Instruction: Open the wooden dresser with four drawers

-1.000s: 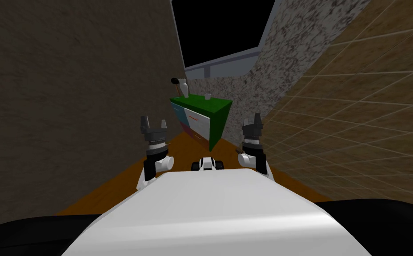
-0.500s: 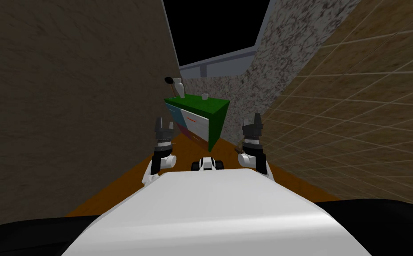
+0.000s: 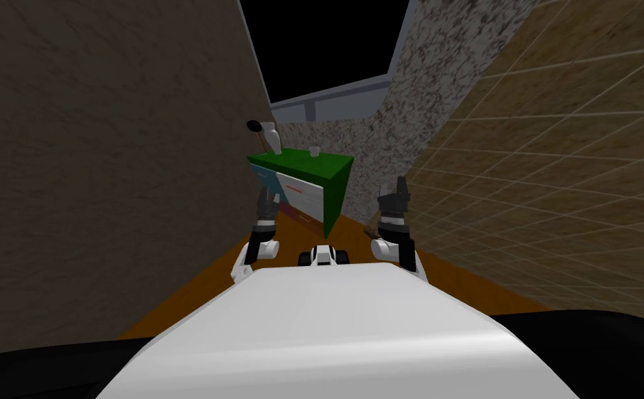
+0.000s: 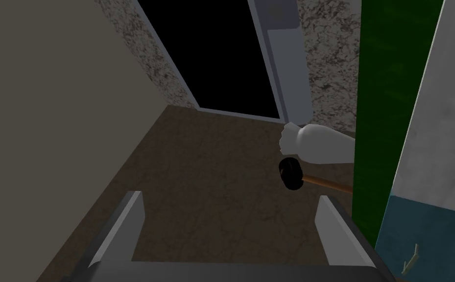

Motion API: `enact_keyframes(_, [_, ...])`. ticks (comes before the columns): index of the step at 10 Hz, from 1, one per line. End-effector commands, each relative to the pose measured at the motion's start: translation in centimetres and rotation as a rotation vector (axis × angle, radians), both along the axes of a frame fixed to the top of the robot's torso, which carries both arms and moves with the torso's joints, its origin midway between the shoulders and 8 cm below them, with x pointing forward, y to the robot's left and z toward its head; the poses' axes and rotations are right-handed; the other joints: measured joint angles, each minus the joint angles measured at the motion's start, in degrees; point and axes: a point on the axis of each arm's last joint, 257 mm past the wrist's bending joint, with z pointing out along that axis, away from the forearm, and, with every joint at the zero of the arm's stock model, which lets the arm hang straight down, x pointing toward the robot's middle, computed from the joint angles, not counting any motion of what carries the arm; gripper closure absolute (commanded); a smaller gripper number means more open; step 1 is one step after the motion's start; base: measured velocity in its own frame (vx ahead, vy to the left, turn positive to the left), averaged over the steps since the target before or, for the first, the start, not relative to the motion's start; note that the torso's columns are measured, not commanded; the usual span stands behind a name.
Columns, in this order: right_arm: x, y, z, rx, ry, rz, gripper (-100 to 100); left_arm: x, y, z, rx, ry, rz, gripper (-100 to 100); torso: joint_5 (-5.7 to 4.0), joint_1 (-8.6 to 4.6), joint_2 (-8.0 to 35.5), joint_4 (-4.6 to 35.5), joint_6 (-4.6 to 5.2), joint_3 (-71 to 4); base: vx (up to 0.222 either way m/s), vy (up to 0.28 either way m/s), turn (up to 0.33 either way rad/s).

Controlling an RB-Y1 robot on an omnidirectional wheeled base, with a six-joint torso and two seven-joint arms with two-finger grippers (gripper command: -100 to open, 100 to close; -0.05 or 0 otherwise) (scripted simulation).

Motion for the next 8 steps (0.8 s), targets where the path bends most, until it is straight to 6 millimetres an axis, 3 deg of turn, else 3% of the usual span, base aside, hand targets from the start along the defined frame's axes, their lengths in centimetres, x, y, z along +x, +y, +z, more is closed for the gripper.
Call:
enact_keyframes(1, [0.0, 0.0, 0.0, 0.000, 0.000, 0.000, 0, 1.1, -0.8, -2.1, 0.032, 0.046, -0.015, -100, -0.01, -0.04, 0.03, 0.01, 0.00, 0.02, 0.033, 0.042, -0.080])
enact_keyframes(8, [0.0, 0.0, 0.0, 0.000, 0.000, 0.000, 0, 3.8, -2.6, -8.0, 0.178, 0.179, -0.060, -100, -0.01, -0.04, 0.05, 0.01, 0.00, 0.03, 0.036, 0.046, -0.120])
